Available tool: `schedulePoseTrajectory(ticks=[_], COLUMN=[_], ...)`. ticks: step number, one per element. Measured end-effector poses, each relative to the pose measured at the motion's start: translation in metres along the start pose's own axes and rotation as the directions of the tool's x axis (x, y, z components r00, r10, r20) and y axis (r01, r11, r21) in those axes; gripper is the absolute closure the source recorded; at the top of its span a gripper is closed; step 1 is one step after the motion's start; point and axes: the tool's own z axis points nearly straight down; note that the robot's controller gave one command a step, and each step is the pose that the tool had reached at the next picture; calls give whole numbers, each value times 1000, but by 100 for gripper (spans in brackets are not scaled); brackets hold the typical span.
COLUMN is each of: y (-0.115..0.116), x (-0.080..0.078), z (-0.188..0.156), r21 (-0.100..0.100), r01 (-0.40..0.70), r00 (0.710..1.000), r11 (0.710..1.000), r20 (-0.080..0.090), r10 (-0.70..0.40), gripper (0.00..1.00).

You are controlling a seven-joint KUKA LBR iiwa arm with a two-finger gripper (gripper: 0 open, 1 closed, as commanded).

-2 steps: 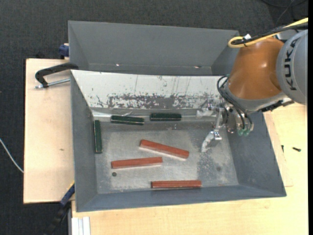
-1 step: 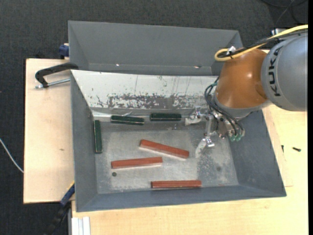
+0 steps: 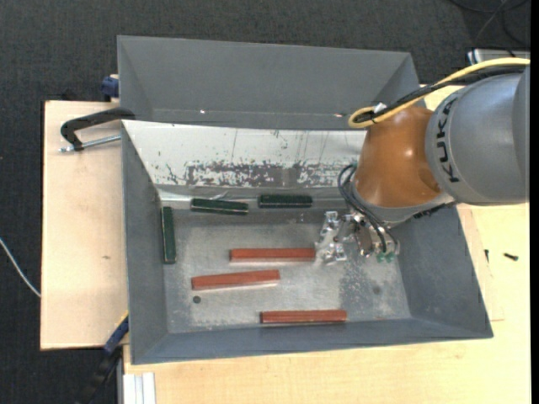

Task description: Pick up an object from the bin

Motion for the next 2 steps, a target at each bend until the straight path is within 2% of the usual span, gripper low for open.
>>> schedulePoseTrajectory(ticks=[1,2], y=[3,3], x=[-3,-3], z=[3,3], r21=[-3,-3], r01=[0,1], r00=[1000,1000], r11=[1000,1000], r20=[20,19], r10=[0,-1], gripper=[0,0])
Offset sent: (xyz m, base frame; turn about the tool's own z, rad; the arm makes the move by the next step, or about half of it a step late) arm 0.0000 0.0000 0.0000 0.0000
